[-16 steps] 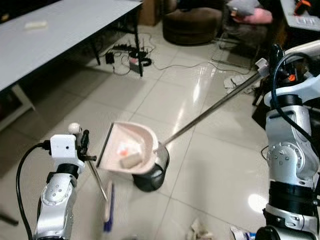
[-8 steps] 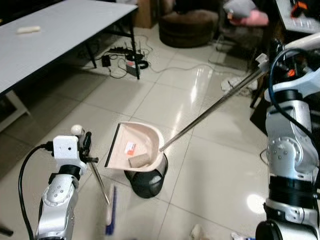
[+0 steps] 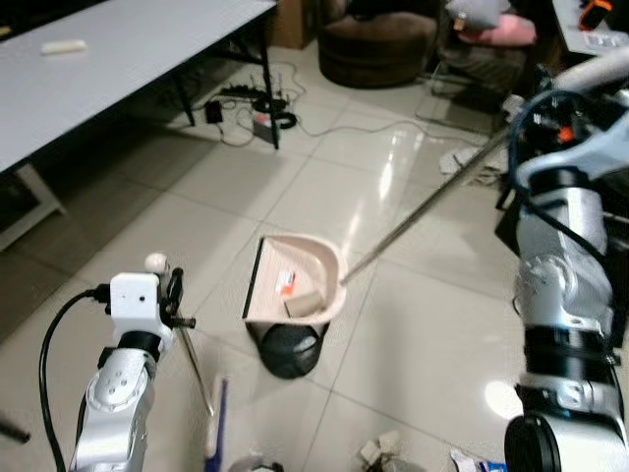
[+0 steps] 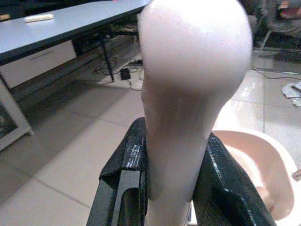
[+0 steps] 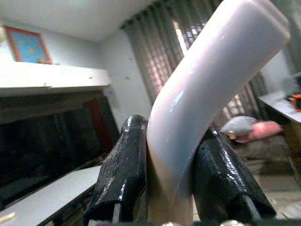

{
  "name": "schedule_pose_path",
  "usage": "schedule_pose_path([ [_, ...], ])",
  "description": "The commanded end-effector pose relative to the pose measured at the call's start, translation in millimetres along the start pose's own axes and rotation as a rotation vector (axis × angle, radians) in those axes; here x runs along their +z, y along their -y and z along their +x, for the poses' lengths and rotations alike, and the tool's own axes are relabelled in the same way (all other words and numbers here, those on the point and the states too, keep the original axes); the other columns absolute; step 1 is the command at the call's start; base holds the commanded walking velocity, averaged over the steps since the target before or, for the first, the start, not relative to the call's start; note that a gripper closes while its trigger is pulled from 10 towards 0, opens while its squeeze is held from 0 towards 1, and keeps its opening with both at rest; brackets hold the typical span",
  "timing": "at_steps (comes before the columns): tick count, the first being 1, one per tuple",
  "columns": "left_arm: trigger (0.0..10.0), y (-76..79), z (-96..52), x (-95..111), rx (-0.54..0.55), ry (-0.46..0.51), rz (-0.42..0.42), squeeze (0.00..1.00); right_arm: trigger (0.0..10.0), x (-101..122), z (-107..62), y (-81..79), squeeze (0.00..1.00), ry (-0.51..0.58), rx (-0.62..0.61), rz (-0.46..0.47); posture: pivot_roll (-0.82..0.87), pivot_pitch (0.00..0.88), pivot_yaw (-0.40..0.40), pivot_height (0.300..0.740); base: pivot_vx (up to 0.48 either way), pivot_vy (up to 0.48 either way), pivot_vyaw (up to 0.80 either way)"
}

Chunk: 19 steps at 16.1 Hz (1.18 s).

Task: Sweep floor

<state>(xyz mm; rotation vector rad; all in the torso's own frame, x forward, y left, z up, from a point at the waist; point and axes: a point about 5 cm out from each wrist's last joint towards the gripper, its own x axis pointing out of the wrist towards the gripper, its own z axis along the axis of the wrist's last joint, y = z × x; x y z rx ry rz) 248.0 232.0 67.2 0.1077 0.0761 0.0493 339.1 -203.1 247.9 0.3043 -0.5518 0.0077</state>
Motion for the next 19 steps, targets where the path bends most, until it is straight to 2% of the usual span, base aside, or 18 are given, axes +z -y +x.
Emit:
schedule_pose_path([
  [1,10.0,-1.9,1.9,11,0.005,0.039,0.015,0.00,10.0,10,8.2,-7.2,0.00,0.076,0.057,-0.041,0.06,0.081,0.042,0.740,0.000,0.000,0.00],
  [2,10.0,-2.0,2.1,11,0.006,0.041,0.016,0.00,10.0,9,9.9,-9.8,0.00,0.080,0.078,-0.059,0.07,0.085,0.042,0.740,0.000,0.000,0.00],
  [3,10.0,-3.3,1.8,12,0.009,0.044,0.019,0.00,10.0,4,14.2,-20.6,0.00,0.096,0.162,-0.090,0.07,0.083,0.046,0.740,0.000,0.000,0.00],
  [5,10.0,-4.2,1.2,11,0.007,0.039,0.026,0.00,10.0,-4,16.8,-32.5,0.00,0.105,0.248,-0.122,0.07,0.084,0.047,0.740,0.000,0.000,0.00],
  [6,10.0,-4.4,0.9,11,0.008,0.038,0.026,0.00,10.0,-8,16.6,-37.7,0.00,0.106,0.281,-0.121,0.07,0.082,0.046,0.740,0.000,0.000,0.00],
  [8,10.0,-3.4,1.2,11,0.005,0.038,0.027,0.00,10.0,-14,14.6,-55.1,0.00,0.128,0.405,-0.184,0.08,0.075,0.046,0.740,0.000,0.000,0.00],
  [10,10.0,-2.7,1.4,11,0.003,0.039,0.027,0.00,10.0,-17,14.0,-67.3,0.00,0.155,0.473,-0.225,0.07,0.072,0.048,0.740,0.000,0.000,0.00],
  [14,10.0,-1.5,1.9,11,-0.002,0.039,0.030,0.00,10.0,-27,-1.2,-103.5,0.00,0.212,0.654,-0.255,0.08,0.068,0.047,0.740,0.000,0.000,0.00],
  [19,10.0,-0.2,3.5,12,-0.003,0.043,0.032,0.00,10.0,-36,-20.2,-132.5,0.00,0.245,0.811,-0.266,0.08,0.064,0.044,0.740,0.000,0.000,0.00],
])
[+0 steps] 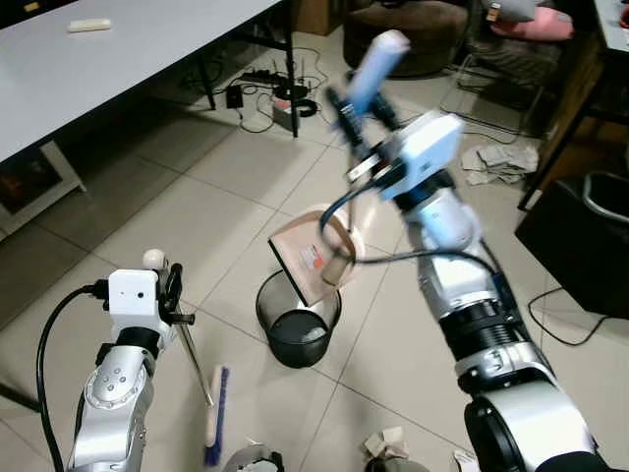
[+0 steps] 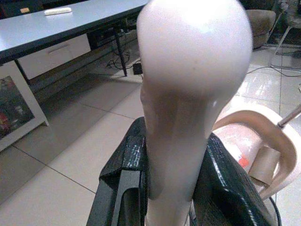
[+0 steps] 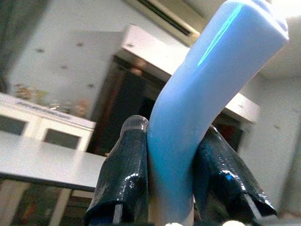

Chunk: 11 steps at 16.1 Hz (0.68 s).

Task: Sweep floor

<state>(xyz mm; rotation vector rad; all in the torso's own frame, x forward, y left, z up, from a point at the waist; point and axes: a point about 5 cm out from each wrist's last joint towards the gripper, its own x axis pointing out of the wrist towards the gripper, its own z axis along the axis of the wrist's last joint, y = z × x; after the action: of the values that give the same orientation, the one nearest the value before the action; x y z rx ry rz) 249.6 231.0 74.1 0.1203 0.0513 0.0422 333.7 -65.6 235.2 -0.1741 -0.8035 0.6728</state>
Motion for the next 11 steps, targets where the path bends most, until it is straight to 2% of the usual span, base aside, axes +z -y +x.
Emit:
schedule_pose_path([
  [1,10.0,0.3,2.5,5,0.000,0.017,0.020,0.00,10.0,11,4.2,-6.4,0.00,0.072,0.056,-0.044,0.08,0.064,0.042,0.740,0.000,0.000,0.00],
  [2,10.0,1.0,2.0,4,-0.001,0.017,0.020,0.00,10.0,10,2.9,-16.7,0.00,0.079,0.108,-0.054,0.07,0.064,0.041,0.740,0.000,0.000,0.00],
  [6,10.0,1.3,5.0,4,0.007,0.019,0.016,0.00,10.0,8,-0.1,-37.7,0.00,0.095,0.241,-0.115,0.07,0.057,0.037,0.740,0.000,0.000,0.00],
  [10,10.0,4.3,9.1,9,0.005,0.035,0.017,0.00,10.0,11,0.7,-42.1,0.00,0.127,0.272,-0.176,0.08,0.062,0.033,0.740,0.000,0.000,0.00],
  [11,10.0,4.3,9.1,9,0.005,0.036,0.017,0.00,10.0,12,1.9,-39.1,0.00,0.133,0.262,-0.195,0.08,0.063,0.031,0.740,0.000,0.000,0.00],
])
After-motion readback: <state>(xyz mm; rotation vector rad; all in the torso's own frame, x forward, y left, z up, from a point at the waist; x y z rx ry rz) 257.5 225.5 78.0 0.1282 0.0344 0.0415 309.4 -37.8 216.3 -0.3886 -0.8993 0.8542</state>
